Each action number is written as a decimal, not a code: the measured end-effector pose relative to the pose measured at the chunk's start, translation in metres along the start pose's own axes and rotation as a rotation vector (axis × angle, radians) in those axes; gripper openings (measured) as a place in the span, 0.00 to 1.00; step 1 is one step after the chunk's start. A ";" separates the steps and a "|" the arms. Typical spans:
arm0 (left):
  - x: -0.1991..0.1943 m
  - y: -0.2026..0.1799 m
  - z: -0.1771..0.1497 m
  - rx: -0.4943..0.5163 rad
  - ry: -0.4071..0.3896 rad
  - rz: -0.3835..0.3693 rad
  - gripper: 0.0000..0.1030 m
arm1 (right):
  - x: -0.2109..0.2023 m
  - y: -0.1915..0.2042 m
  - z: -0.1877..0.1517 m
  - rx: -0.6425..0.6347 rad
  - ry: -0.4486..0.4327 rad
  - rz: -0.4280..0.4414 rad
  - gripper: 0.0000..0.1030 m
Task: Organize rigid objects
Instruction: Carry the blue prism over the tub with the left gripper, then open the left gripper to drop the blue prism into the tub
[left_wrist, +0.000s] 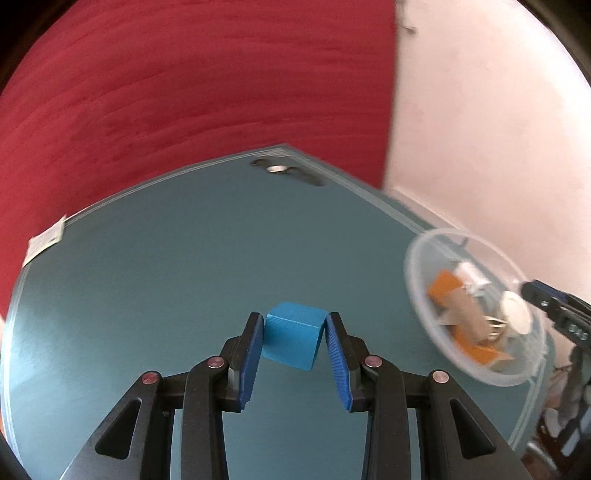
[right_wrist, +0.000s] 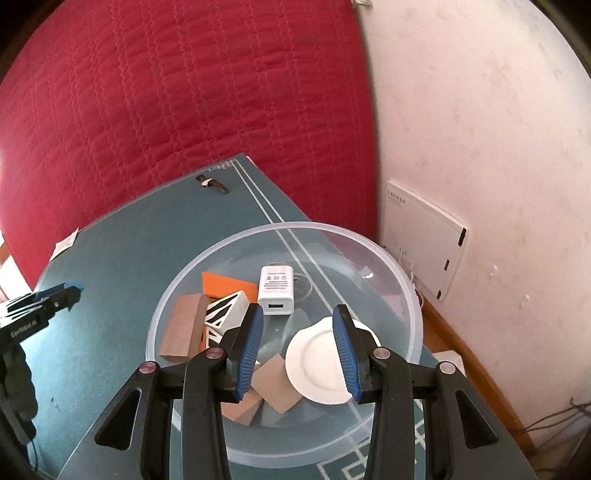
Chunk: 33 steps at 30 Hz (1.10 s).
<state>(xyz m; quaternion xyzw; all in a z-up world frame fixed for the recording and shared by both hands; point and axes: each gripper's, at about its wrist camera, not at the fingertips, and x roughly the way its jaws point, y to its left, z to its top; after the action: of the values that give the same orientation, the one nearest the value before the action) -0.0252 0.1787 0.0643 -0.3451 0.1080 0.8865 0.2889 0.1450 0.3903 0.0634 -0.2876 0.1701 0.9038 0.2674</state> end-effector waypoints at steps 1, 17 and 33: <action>0.001 -0.010 0.002 0.013 0.000 -0.015 0.35 | 0.000 -0.002 0.000 -0.001 0.001 -0.003 0.39; 0.022 -0.118 0.019 0.155 0.021 -0.180 0.36 | -0.001 -0.026 0.007 0.071 0.020 -0.015 0.45; 0.055 -0.160 0.029 0.192 0.069 -0.250 0.39 | -0.007 -0.042 0.007 0.115 0.008 0.011 0.46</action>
<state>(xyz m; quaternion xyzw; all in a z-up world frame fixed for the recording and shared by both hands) 0.0199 0.3436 0.0498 -0.3567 0.1583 0.8169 0.4247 0.1709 0.4240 0.0660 -0.2744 0.2245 0.8928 0.2778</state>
